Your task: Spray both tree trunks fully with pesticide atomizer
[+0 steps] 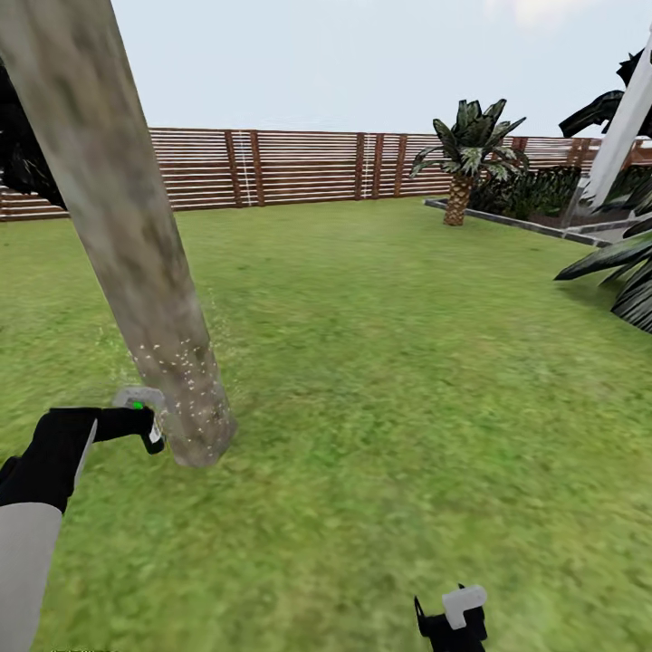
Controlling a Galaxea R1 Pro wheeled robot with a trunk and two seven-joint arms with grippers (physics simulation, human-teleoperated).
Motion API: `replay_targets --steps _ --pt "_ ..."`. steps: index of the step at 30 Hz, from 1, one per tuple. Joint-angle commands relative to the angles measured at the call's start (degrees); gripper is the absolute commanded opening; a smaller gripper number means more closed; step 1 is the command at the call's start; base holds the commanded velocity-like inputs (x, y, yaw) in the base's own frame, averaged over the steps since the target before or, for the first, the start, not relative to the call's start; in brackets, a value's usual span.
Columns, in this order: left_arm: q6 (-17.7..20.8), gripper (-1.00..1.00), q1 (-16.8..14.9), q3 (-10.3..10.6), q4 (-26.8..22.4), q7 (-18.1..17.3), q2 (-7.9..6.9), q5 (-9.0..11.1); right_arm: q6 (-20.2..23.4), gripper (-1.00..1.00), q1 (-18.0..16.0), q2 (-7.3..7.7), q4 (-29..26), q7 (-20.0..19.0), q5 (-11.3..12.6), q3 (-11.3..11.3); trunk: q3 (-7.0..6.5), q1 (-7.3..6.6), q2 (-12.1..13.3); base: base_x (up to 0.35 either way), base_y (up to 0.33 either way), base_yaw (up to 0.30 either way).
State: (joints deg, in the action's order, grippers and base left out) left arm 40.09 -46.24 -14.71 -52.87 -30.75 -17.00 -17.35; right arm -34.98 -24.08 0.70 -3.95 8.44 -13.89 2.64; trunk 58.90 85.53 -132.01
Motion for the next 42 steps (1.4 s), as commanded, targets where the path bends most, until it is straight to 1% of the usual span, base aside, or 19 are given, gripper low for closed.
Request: replay_targets --steps 1,3,6,8,11,13,15,18,19,20,21,22,24,25,26,29,34,41,42 --pt "0.0 -1.0 0.32 0.16 0.02 0.0 0.22 0.26 0.0 1.0 0.0 0.0 0.0 0.0 0.0 0.0 -0.01 0.0 0.0 0.14 -0.199 0.276" --pt "-0.01 -1.0 0.48 0.33 0.23 0.01 0.92 0.42 0.0 1.0 0.0 0.0 0.0 0.0 0.0 0.0 -0.01 0.0 0.0 0.064 -0.223 0.277" --pt "-0.01 -1.0 0.69 1.63 0.71 0.15 3.65 0.34 0.0 1.0 0.0 0.0 0.0 -0.01 0.0 0.0 -0.01 0.0 0.0 0.009 -0.262 0.278" --pt "-0.01 -1.0 0.71 1.78 0.74 0.16 4.31 0.25 0.0 1.0 0.0 0.0 0.0 0.0 0.0 0.0 -0.01 0.0 0.0 0.027 -0.271 0.278" --pt "-0.01 -1.0 0.81 1.39 1.14 0.1 3.48 0.25 0.0 1.0 0.0 0.0 0.02 -0.04 0.0 0.0 -0.01 0.0 0.0 0.107 -0.271 0.185" --pt "-0.03 -1.0 0.92 1.29 1.48 0.08 1.55 0.27 0.0 1.0 0.0 0.0 0.04 -0.02 0.0 0.0 -0.01 0.0 0.0 0.142 -0.268 0.038" --pt "-0.15 -1.0 0.97 1.33 3.02 0.15 0.27 0.29 0.0 1.0 0.0 0.0 0.06 -0.06 0.0 0.0 -0.01 0.0 0.0 0.148 -0.268 0.009" --pt "-1.48 -1.0 0.98 1.66 5.1 0.24 0.72 0.27 0.0 1.0 0.0 0.0 0.08 -0.03 0.0 0.0 -0.01 0.0 0.0 0.157 -0.261 0.085" --pt "-1.71 -1.0 0.98 1.67 5.23 0.25 1.08 0.34 0.0 1.0 0.0 0.0 0.06 -0.04 0.0 0.0 -0.01 0.0 0.0 0.17 -0.25 0.211" --pt "-2.01 -1.0 0.98 1.69 5.39 0.25 2.12 0.27 0.0 1.0 0.0 0.0 0.05 -0.03 0.0 0.0 -0.01 0.0 0.0 0.175 -0.245 0.251" --pt "-2.13 -1.0 0.98 1.7 5.45 0.25 2.59 0.26 0.0 1.0 0.0 0.0 0.04 -0.01 0.0 0.0 -0.01 0.0 0.0 0.178 -0.242 0.267" --pt "-2.17 -1.0 0.98 1.56 5.58 0.25 2.58 0.28 0.0 1.0 0.0 0.0 0.02 -0.02 0.0 0.0 -0.01 0.0 0.0 0.182 -0.239 0.273" --pt "-2.26 -1.0 0.98 1.29 6.21 0.25 1.79 0.25 0.0 1.0 0.0 0.0 0.05 -0.07 0.0 0.05 -0.01 0.0 0.0 0.196 -0.229 0.276" --pt "-2.29 -1.0 0.98 1.21 6.46 0.25 0.3 0.28 0.0 1.0 0.0 -0.01 0.08 -0.08 0.0 0.05 -0.01 0.0 0.0 0.215 -0.215 0.278" --pt "-2.29 -1.0 0.98 1.16 6.56 0.25 -0.51 0.29 0.0 1.0 0.0 0.0 0.08 -0.07 0.0 0.07 -0.01 0.0 0.0 0.218 -0.213 0.278" --pt "-2.38 -1.0 2.02 1.04 6.66 0.3 -1.59 0.25 0.0 1.0 0.0 0.0 0.09 -0.09 0.0 0.08 -0.01 0.0 0.0 0.213 -0.21 0.278" --pt "-7.16 -1.0 2.91 1.09 9.95 0.47 -1.18 0.4 0.0 1.0 0.0 0.0 0.09 -0.09 0.0 0.04 -0.01 0.0 0.0 -0.076 -0.13 0.235" --pt "-8.34 -1.0 2.99 1.28 10.29 0.32 -1.07 0.79 0.0 1.0 -0.03 -0.04 -0.5 -0.04 0.04 -0.3 -0.01 0.0 0.0 -0.308 0.016 0.016" --pt "-9.54 -1.0 2.99 1.36 10.31 0.16 -1.04 0.82 0.04 1.0 -0.06 -0.02 -0.62 -0.11 0.02 -0.31 -0.01 0.0 0.0 -0.109 0.02 0.0"
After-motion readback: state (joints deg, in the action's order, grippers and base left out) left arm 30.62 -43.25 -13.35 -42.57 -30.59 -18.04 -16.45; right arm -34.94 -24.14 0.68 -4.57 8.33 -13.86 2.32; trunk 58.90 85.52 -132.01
